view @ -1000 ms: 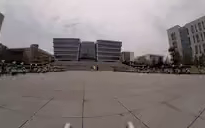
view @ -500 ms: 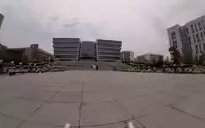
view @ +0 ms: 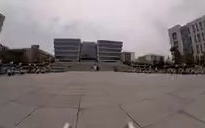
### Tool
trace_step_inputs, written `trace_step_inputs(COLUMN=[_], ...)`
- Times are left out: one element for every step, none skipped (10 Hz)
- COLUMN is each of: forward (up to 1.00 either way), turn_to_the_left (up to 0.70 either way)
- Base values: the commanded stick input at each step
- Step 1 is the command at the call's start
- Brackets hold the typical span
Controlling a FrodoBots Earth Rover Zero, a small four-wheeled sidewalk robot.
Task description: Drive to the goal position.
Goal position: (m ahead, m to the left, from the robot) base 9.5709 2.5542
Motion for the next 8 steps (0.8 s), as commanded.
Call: trace_step_inputs(forward=[0.50, 0.50, 0.50, 0.50, 0.50, 0.50, 0.50, 0.50], turn_to_the_left=[0.10, 0.00, 0.00, 0.00, 0.00, 0.00, 0.00, 0.00])
